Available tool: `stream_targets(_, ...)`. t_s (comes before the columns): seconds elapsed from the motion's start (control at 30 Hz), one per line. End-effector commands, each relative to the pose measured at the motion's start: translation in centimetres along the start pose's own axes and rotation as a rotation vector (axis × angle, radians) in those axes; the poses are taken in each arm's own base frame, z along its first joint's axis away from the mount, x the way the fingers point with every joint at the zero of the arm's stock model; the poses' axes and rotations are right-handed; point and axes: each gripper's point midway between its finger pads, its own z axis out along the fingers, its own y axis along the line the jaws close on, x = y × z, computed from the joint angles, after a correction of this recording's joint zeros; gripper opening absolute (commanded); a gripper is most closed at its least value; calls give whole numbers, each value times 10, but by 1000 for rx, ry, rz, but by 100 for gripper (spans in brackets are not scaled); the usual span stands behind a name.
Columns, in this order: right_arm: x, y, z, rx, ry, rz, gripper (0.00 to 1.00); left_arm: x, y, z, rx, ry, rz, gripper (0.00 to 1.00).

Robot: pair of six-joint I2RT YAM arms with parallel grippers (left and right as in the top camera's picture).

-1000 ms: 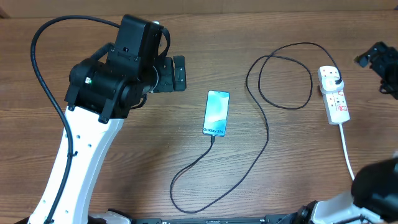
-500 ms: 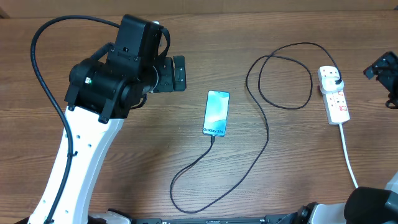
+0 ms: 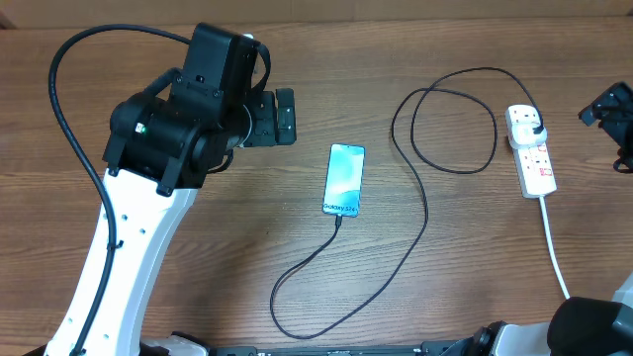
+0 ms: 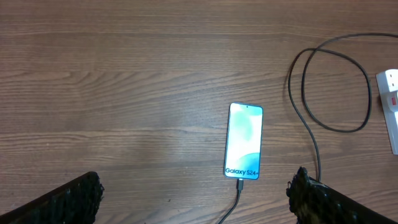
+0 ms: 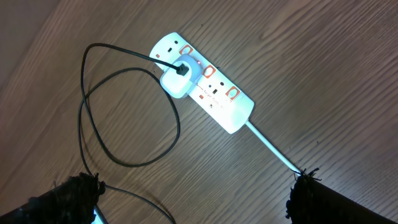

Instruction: Plug charger to phone and switch on socket

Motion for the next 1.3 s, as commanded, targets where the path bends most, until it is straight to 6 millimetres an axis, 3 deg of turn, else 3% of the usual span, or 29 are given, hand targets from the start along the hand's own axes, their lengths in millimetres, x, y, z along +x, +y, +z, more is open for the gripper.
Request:
stream_targets(0.0, -6, 2, -14, -6, -49, -2, 100, -3, 0, 1, -9, -6, 28, 99)
stream_targets(1.27, -6, 2, -14, -6, -49, -2, 100, -2, 8, -5, -43, -19, 29, 99)
